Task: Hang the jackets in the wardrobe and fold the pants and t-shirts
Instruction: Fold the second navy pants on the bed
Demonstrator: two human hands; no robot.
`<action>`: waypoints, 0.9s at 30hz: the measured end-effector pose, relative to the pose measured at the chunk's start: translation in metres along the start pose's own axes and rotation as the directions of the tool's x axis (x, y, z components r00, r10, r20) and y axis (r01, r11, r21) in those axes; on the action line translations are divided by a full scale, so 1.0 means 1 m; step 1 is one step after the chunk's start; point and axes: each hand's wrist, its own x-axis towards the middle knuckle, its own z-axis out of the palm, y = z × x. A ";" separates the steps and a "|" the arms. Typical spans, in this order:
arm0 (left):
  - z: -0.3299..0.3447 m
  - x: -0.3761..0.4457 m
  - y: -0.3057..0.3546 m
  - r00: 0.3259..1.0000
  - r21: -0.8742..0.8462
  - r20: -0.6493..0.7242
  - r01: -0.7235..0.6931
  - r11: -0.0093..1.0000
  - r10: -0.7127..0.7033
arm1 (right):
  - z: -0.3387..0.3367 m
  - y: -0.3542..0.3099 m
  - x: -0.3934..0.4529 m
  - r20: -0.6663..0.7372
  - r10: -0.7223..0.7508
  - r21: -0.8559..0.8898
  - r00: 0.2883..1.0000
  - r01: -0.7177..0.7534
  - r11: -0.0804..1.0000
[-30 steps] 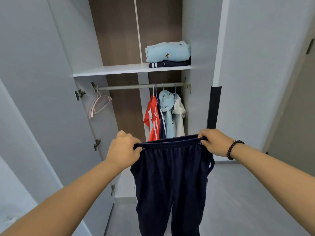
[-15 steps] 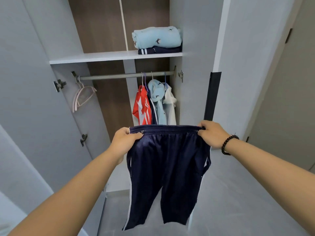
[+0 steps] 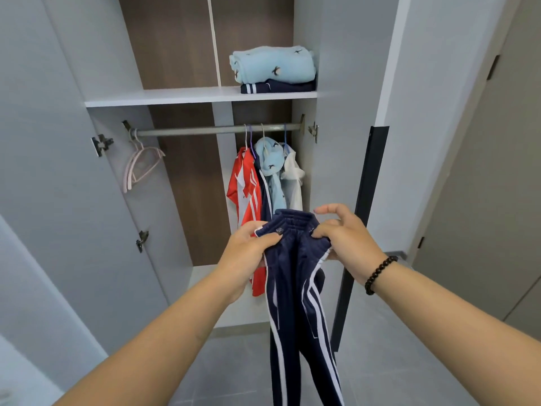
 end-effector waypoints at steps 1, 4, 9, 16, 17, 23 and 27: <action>0.001 -0.004 0.003 0.999 -0.038 0.045 -0.007 0.999 0.009 | 0.001 -0.005 -0.004 0.036 -0.029 -0.019 0.999 0.030 0.999; 0.000 -0.013 0.008 0.988 -0.138 0.145 -0.025 0.990 0.045 | 0.001 -0.014 -0.012 0.159 -0.087 -0.038 0.983 0.094 0.995; -0.013 -0.025 0.025 0.960 -0.110 0.244 -0.117 0.987 0.141 | -0.008 -0.022 -0.019 0.340 -0.126 0.127 0.932 0.088 0.988; -0.028 -0.034 0.046 0.943 0.034 0.267 -0.216 0.976 0.199 | 0.005 -0.037 -0.015 0.252 -0.257 -0.169 0.933 0.304 0.938; -0.030 -0.036 0.047 0.941 0.080 0.267 -0.238 0.968 0.209 | 0.008 -0.036 -0.013 0.237 -0.286 -0.188 0.928 0.333 0.924; -0.051 -0.035 0.045 0.900 0.473 0.303 -0.427 0.771 0.312 | 0.028 -0.029 0.004 0.233 -0.438 -0.390 0.868 0.496 0.775; -0.072 -0.033 0.041 0.896 0.517 0.323 -0.437 0.736 0.304 | 0.031 -0.017 0.023 0.414 -0.417 -0.455 0.809 0.580 0.675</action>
